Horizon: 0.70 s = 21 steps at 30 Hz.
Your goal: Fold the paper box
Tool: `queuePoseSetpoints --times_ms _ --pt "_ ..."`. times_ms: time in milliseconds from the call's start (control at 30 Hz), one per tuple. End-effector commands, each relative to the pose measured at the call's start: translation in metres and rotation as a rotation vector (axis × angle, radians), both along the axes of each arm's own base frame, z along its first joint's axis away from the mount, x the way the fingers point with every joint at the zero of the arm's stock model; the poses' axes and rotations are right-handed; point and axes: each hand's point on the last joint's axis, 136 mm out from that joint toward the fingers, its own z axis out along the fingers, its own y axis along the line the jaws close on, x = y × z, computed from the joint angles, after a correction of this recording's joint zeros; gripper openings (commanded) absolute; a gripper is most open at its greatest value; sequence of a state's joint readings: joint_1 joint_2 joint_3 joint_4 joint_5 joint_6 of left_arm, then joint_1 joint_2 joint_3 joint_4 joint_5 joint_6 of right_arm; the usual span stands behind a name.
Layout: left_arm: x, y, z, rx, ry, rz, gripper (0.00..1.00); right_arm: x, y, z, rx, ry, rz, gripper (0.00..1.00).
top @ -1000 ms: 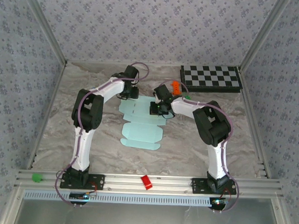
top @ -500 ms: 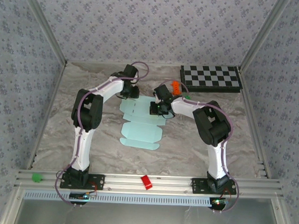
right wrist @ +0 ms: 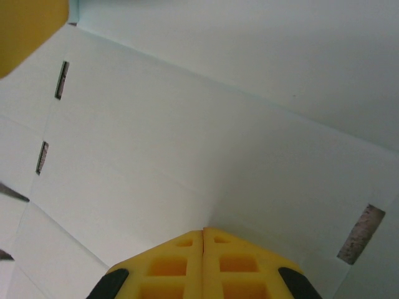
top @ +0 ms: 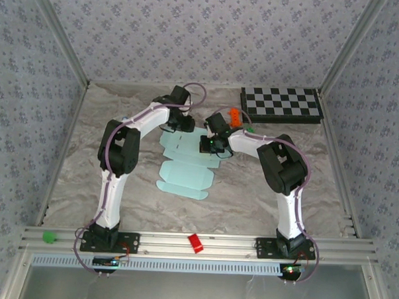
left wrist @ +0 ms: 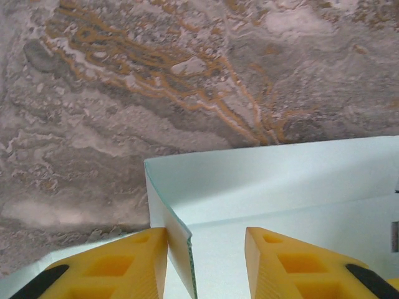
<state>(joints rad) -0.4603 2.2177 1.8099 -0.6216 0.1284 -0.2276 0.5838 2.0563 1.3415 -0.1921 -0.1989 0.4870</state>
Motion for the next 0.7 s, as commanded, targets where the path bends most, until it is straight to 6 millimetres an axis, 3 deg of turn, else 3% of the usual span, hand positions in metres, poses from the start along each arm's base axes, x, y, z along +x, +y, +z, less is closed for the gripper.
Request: queuePoseSetpoints --times_ms 0,300,500,667 --pt "0.002 -0.015 0.015 -0.058 -0.014 -0.048 0.37 -0.015 -0.007 -0.028 -0.038 0.087 -0.003 0.01" --pt "0.002 -0.022 0.007 -0.094 0.018 -0.049 0.39 -0.017 -0.011 -0.031 -0.044 0.094 -0.004 0.01" --pt "0.001 -0.011 0.035 -0.062 -0.039 -0.025 0.44 -0.016 -0.014 -0.03 -0.053 0.086 -0.011 0.01" --pt "-0.01 0.018 0.062 -0.001 -0.11 0.038 0.52 -0.017 -0.017 -0.029 -0.061 0.084 -0.011 0.01"
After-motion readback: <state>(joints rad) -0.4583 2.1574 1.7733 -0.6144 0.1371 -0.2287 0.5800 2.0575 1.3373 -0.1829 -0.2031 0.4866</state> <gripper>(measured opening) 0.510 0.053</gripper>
